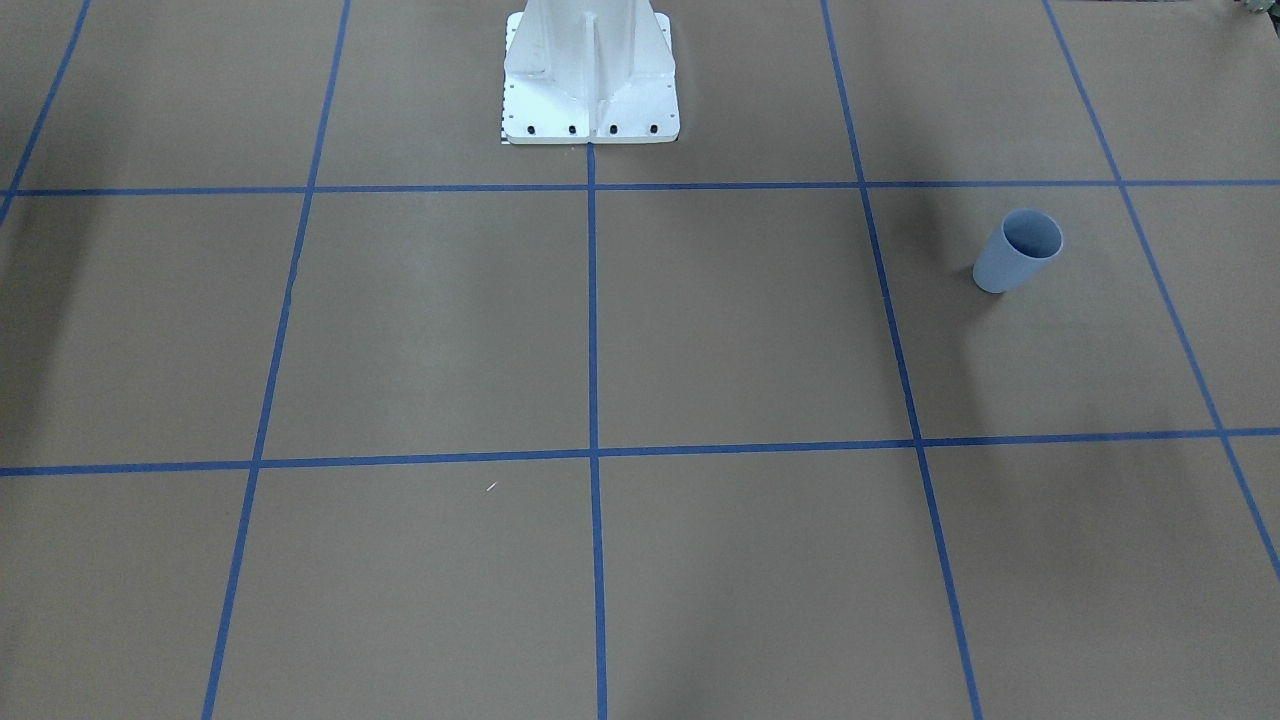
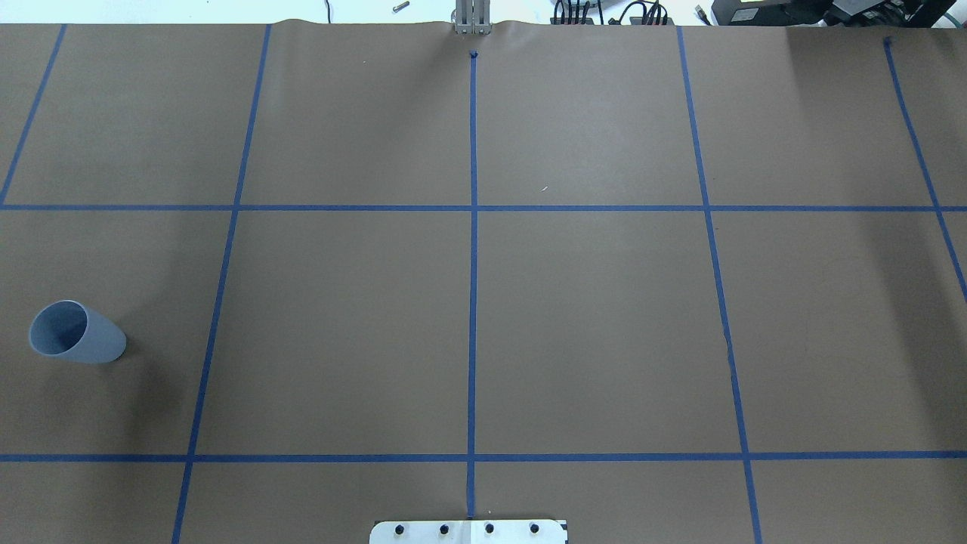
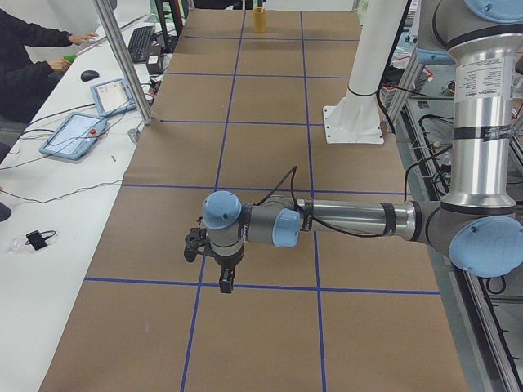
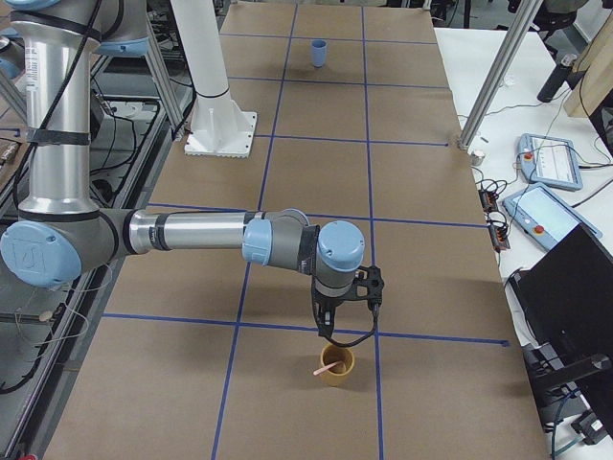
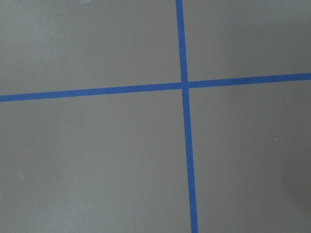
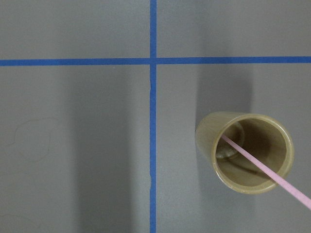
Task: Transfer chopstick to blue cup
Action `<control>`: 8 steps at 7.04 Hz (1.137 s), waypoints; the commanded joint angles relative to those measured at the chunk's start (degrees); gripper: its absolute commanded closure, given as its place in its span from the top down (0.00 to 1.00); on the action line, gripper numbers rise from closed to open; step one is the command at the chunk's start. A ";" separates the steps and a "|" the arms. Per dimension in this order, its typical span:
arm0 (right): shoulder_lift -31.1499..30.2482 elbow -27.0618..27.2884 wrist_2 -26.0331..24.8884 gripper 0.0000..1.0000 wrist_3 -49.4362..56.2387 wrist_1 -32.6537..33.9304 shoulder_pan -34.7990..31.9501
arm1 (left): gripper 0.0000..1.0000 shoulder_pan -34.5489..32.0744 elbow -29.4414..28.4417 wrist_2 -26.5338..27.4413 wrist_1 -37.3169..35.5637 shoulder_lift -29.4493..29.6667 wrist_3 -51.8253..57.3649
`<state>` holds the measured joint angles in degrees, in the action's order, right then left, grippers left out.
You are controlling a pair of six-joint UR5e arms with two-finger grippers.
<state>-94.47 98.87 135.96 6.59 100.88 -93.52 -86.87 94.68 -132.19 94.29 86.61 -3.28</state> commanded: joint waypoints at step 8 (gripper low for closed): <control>-0.45 1.24 0.01 1.00 0.00 0.02 -0.18 | 0.98 17.91 8.59 -7.11 24.19 -5.47 -41.53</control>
<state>-94.89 100.16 136.09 6.63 100.86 -93.69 -74.54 102.62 -139.29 108.38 83.81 -34.00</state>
